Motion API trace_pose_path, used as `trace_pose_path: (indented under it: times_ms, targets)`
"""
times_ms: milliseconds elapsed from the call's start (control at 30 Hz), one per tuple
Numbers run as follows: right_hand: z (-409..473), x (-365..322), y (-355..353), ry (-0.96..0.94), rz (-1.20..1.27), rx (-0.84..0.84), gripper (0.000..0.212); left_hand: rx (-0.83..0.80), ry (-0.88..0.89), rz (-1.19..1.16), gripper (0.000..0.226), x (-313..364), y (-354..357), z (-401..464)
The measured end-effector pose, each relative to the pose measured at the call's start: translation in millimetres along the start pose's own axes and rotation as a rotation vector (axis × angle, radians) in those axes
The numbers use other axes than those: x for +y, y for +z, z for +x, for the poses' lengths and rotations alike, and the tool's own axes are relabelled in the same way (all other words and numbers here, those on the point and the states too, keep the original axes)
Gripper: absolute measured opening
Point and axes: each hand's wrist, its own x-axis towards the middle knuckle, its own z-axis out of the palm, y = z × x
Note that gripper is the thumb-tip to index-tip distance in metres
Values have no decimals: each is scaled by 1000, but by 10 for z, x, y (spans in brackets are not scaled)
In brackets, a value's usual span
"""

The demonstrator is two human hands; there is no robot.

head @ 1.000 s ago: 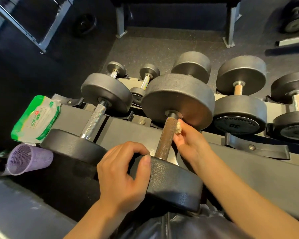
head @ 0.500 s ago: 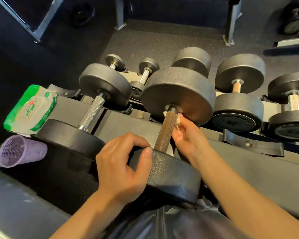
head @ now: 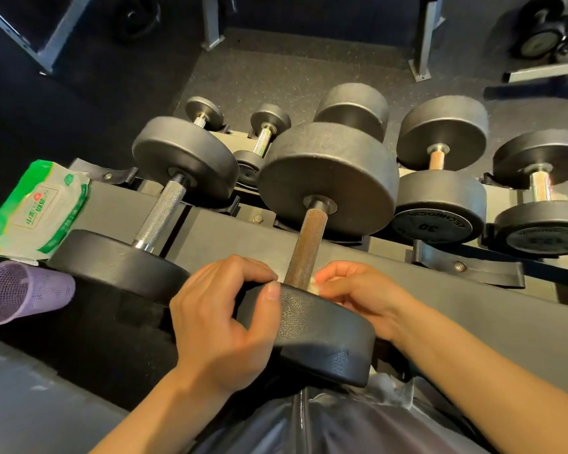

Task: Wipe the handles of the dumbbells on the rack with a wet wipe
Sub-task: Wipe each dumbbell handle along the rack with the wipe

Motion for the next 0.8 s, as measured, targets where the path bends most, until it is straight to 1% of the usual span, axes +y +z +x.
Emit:
trace_pose_path:
  times_ms: [67, 133, 200, 267, 300, 367, 400, 467, 533, 600, 633, 667, 700, 767, 800]
  targets:
    - [141, -72, 38, -7, 219, -1, 21, 2, 0, 8, 12, 10, 0, 0]
    - [269, -193, 101, -94, 399, -3, 25, 6, -4, 9, 13, 18, 6, 4]
    - [353, -300, 166, -179, 575, 29, 23, 3, -4, 6, 8, 11, 4, 5]
    - [366, -337, 212, -218, 662, 62, 22, 1, 5, 4, 7, -6, 0, 0]
    - [360, -316, 219, -236, 644, 52, 22, 1, 6, 2, 8, -12, -1, -4]
    - [337, -222, 153, -251, 524, 44, 23, 7, 1, -9, 8, -11, 1, -10]
    - [300, -195, 111, -253, 441, 65, 24, 13, 1, -12, 8, -12, 1, -6]
    - [191, -161, 25, -268, 251, 119, 20, 14, 4, -12, 9, -17, 5, 1]
    - [60, -134, -5, -268, 53, 116, 16, 15, 10, -10, 11, -28, 5, 1]
    - [-47, -95, 2, -275, -152, 111, 17, 16, 13, -12, 12, -26, 2, -8]
    - [-98, -86, 18, -322, -256, 121, 20, 15, 13, -9, 13, -19, 0, -12]
    - [-138, -92, 38, -411, -371, 147, 22, 16, 13, -3, 16, -11, -1, -13]
    - [-169, -118, 65, -555, -507, 190, 21, 19, 13, 7, 19, -3, 1, -11]
    - [-180, -227, 128, -954, -858, 309, 12, 24, 16, 28, 23, 3, 5, -5]
    - [-147, -315, 166, -1142, -1090, 350, 11, 25, 21, 34, 24, -1, 7, -4]
